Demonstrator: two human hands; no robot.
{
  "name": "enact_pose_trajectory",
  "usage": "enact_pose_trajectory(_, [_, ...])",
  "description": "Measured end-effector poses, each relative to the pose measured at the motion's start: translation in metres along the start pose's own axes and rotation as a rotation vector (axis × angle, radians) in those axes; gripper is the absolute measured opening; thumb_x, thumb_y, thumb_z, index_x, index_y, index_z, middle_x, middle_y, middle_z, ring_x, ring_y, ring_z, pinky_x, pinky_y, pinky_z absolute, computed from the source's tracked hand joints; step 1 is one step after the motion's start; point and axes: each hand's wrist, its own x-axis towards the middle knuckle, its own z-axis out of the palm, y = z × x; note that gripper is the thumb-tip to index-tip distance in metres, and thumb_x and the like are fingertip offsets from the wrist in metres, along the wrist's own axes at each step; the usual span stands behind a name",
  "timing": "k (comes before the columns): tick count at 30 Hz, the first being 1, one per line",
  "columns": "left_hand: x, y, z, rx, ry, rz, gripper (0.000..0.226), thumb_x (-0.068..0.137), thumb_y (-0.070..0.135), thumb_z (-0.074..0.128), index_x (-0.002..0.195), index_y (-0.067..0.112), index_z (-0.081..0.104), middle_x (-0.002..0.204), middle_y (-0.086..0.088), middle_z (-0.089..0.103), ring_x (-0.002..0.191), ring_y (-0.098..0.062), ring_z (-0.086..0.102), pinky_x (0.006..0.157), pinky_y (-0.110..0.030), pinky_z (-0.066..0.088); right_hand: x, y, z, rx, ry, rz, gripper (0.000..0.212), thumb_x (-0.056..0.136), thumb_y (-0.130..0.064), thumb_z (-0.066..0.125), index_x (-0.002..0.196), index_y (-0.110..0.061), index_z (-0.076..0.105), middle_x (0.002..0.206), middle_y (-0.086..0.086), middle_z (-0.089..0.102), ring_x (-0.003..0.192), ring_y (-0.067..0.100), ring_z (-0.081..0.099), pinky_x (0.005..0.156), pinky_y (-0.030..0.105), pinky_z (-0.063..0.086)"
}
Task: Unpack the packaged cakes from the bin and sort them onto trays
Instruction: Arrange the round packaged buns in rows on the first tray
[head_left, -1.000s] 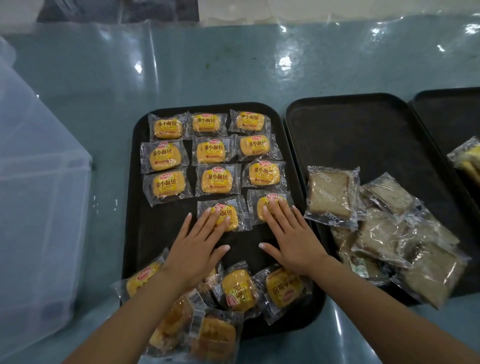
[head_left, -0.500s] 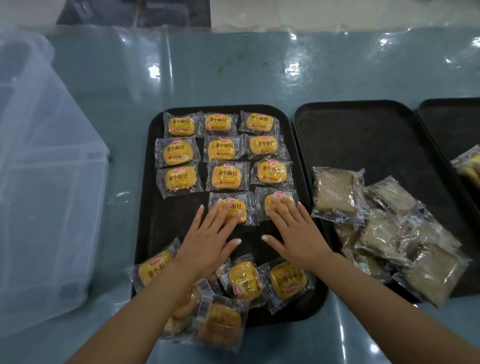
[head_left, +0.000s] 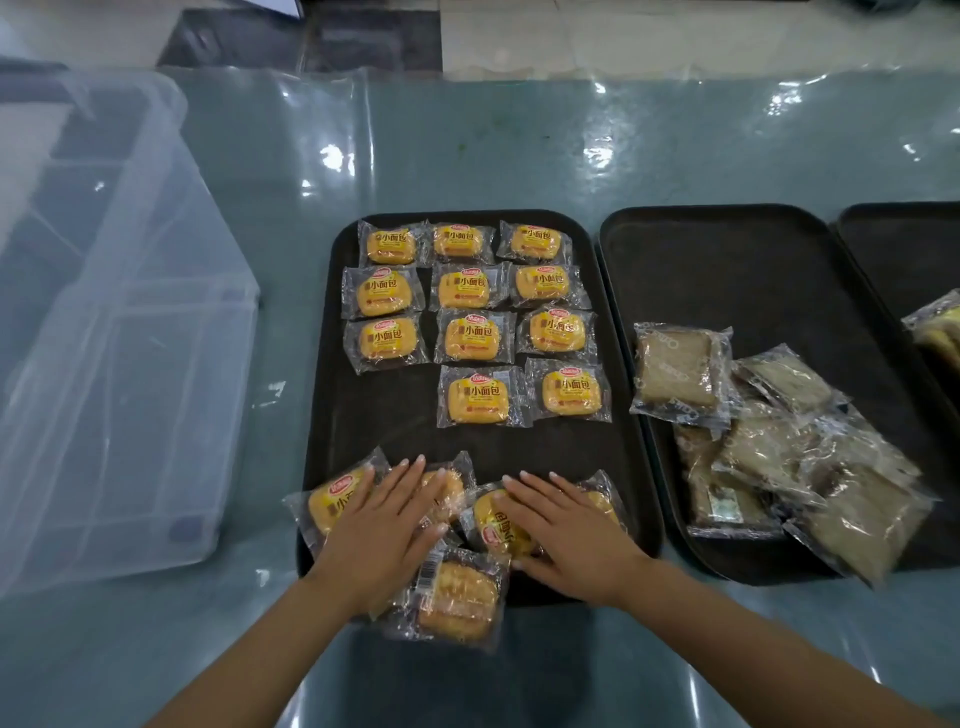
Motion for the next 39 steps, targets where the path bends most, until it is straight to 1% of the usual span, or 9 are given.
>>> enact_pose_trajectory(4, [0.0,0.004,-0.002,-0.011,-0.002,-0.013,0.076,0.074,0.068,-0.029,0.142,0.037,-0.018,0.152,0.01,-0.018,0.142,-0.011,-0.017,0.114,-0.038,-0.018,0.011,-0.002,-0.004,0.066,-0.015,0.079,0.072,0.091,-0.059,0.033,0.151,-0.02,0.023,0.152,0.0,0.036,0.143,0.021,0.025,0.118,0.041,0.009])
enact_pose_trajectory(10, [-0.008,0.004,0.005,0.009,-0.012,-0.012,0.072,0.086,0.067,-0.018,0.147,0.033,-0.001,0.156,0.003,0.004,0.144,-0.016,0.002,0.113,-0.039,-0.014,0.017,0.0,-0.003,0.046,-0.009,0.068,0.082,0.084,-0.066,0.013,0.152,-0.019,0.02,0.155,-0.001,0.029,0.146,0.018,0.018,0.113,0.035,-0.008])
enact_pose_trajectory(12, [-0.009,0.005,0.002,-0.006,-0.007,-0.031,0.064,0.094,0.063,-0.004,0.147,0.03,0.012,0.154,-0.001,0.024,0.142,-0.018,0.018,0.113,-0.037,-0.01,0.017,-0.002,-0.008,0.075,0.03,0.096,0.081,0.085,-0.064,0.015,0.151,-0.019,0.022,0.153,-0.001,0.033,0.144,0.018,0.023,0.113,0.032,-0.006])
enact_pose_trajectory(15, [-0.008,0.006,-0.002,-0.094,0.02,-0.027,0.08,0.077,0.071,-0.022,0.146,0.034,-0.004,0.153,0.01,-0.007,0.142,-0.009,-0.009,0.115,-0.033,-0.017,0.021,-0.005,-0.017,0.09,0.118,0.118,0.069,0.089,-0.059,0.029,0.146,-0.019,0.036,0.142,0.0,0.048,0.135,0.019,0.04,0.113,0.035,0.008])
enact_pose_trajectory(18, [-0.002,0.006,-0.014,-0.183,0.044,-0.082,0.094,0.07,0.075,-0.024,0.15,0.031,-0.001,0.151,0.015,-0.01,0.137,0.0,-0.018,0.114,-0.03,-0.015,0.034,-0.006,-0.031,0.124,0.223,0.137,0.06,0.092,-0.052,0.043,0.143,-0.021,0.039,0.135,-0.001,0.053,0.128,0.018,0.047,0.114,0.033,0.017])
enact_pose_trajectory(22, [0.014,0.008,-0.031,-0.233,0.052,-0.099,0.079,0.084,0.068,-0.004,0.151,0.027,0.006,0.156,0.013,0.004,0.142,-0.002,-0.009,0.117,-0.032,-0.008,0.057,-0.009,-0.057,0.232,0.313,0.209,0.058,0.093,-0.047,0.053,0.144,-0.023,0.038,0.138,-0.003,0.048,0.128,0.015,0.042,0.114,0.035,0.028])
enact_pose_trajectory(28, [0.038,0.011,-0.059,-0.882,0.286,-0.252,0.044,0.098,0.033,0.046,0.14,0.036,0.034,0.127,0.02,0.051,0.114,0.001,0.051,0.099,-0.028,0.046,0.096,-0.021,-0.069,0.326,0.31,0.276,0.057,0.097,-0.048,0.045,0.145,-0.021,0.036,0.142,-0.001,0.046,0.131,0.017,0.04,0.111,0.033,0.027])
enact_pose_trajectory(33, [0.056,-0.026,-0.058,-0.834,0.332,-0.337,0.034,0.098,0.02,0.046,0.132,0.025,0.051,0.12,0.01,0.053,0.104,-0.003,0.051,0.085,-0.018,0.045,0.114,-0.021,-0.056,0.194,0.153,0.192,0.077,0.088,-0.064,0.008,0.149,-0.022,0.027,0.151,-0.002,0.036,0.142,0.015,0.024,0.119,0.039,0.009])
enact_pose_trajectory(39, [0.073,-0.058,-0.054,-0.708,0.237,-0.369,0.035,0.099,0.012,0.044,0.127,0.027,0.057,0.112,0.002,0.054,0.101,-0.011,0.052,0.086,-0.023,0.043,0.124,-0.016,-0.053,0.093,0.058,0.112,0.077,0.085,-0.057,-0.002,0.152,-0.025,0.018,0.161,-0.001,0.011,0.148,0.019,0.001,0.116,0.039,-0.009])
